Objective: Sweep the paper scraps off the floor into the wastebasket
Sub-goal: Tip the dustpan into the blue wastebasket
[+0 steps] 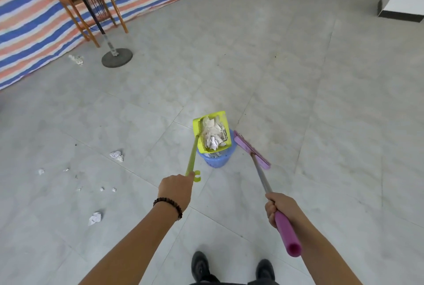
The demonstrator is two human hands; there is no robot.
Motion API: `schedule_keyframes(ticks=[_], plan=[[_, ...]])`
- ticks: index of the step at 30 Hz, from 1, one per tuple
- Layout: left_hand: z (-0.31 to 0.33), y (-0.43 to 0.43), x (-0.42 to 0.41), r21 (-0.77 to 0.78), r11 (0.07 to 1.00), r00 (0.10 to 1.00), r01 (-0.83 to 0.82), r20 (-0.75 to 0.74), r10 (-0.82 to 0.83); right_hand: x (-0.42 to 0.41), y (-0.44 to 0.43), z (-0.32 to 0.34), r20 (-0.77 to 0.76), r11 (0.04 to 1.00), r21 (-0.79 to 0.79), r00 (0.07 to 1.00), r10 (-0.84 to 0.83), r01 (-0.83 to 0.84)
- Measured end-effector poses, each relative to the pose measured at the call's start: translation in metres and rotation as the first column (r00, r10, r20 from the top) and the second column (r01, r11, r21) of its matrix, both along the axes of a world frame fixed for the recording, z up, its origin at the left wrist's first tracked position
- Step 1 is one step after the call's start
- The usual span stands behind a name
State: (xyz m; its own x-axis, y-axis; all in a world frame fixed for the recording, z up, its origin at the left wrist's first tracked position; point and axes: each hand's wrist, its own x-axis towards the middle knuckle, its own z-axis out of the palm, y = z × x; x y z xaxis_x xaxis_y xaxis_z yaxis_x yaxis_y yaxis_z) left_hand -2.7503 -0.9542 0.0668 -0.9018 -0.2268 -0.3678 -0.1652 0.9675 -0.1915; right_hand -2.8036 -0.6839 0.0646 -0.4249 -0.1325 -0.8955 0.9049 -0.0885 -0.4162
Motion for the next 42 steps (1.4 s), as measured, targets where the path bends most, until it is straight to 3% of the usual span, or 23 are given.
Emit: schedule_keyframes(ticks=[3,6,7,8,9,10,11,19,21,24,31,33,36,40,42], plan=[[-0.019,0.023,0.001,0.08,0.997,1.0,-0.014,-0.018,0.015,-0.005,0.017,-0.004,-0.025,0.999,0.014,0.999,0.037,-0.036],[-0.031,0.035,0.001,0.286,0.92,0.963,-0.266,0.032,0.269,-0.01,0.03,-0.009,-0.057,0.996,0.039,0.995,0.082,-0.079],[-0.032,0.035,-0.002,0.408,0.807,0.9,-0.428,0.11,0.421,-0.011,0.032,-0.01,-0.063,0.995,0.048,0.993,0.095,-0.092],[-0.034,0.034,-0.006,0.542,0.6,0.789,-0.588,0.221,0.573,-0.012,0.034,-0.011,-0.064,0.993,0.055,0.992,0.105,-0.102],[-0.037,0.033,-0.008,0.641,0.332,0.651,-0.692,0.356,0.671,-0.012,0.035,-0.012,-0.062,0.992,0.062,0.991,0.115,-0.112],[-0.039,0.031,-0.01,0.659,0.123,0.538,-0.742,0.474,0.697,-0.011,0.036,-0.013,-0.057,0.99,0.07,0.99,0.128,-0.123],[-0.04,0.029,-0.01,0.638,0.023,0.478,-0.77,0.552,0.683,-0.01,0.036,-0.015,-0.051,0.988,0.078,0.989,0.141,-0.136],[-0.054,0.04,-0.022,0.526,-0.125,0.409,-0.841,0.771,0.487,-0.002,0.034,-0.028,0.008,0.987,0.088,0.991,0.136,-0.136],[-0.054,0.041,-0.024,0.55,-0.064,0.451,-0.833,0.74,0.499,0.0,0.033,-0.03,0.029,0.987,0.089,0.991,0.129,-0.132],[-0.045,0.039,-0.027,0.59,0.125,0.55,-0.797,0.626,0.553,0.002,0.03,-0.032,0.049,0.99,0.069,0.992,0.117,-0.12],[-0.025,0.027,-0.016,0.559,0.317,0.621,-0.767,0.52,0.586,0.0,0.023,-0.03,0.035,0.993,0.035,0.993,0.112,-0.113],[-0.025,0.031,-0.009,0.529,0.495,0.719,-0.69,0.418,0.555,-0.001,0.025,-0.031,0.021,0.99,0.048,0.991,0.131,-0.132],[-0.027,0.042,0.004,0.434,0.738,0.856,-0.516,0.29,0.428,-0.002,0.028,-0.032,0.002,0.985,0.075,0.987,0.159,-0.158],[-0.049,0.05,0.027,0.193,0.907,0.904,-0.375,0.292,0.312,0.001,0.032,-0.032,-0.006,0.98,0.103,0.985,0.174,-0.172],[-0.058,0.049,0.036,0.077,0.945,0.902,-0.317,0.332,0.275,0.002,0.035,-0.032,-0.01,0.98,0.104,0.985,0.172,-0.17]])
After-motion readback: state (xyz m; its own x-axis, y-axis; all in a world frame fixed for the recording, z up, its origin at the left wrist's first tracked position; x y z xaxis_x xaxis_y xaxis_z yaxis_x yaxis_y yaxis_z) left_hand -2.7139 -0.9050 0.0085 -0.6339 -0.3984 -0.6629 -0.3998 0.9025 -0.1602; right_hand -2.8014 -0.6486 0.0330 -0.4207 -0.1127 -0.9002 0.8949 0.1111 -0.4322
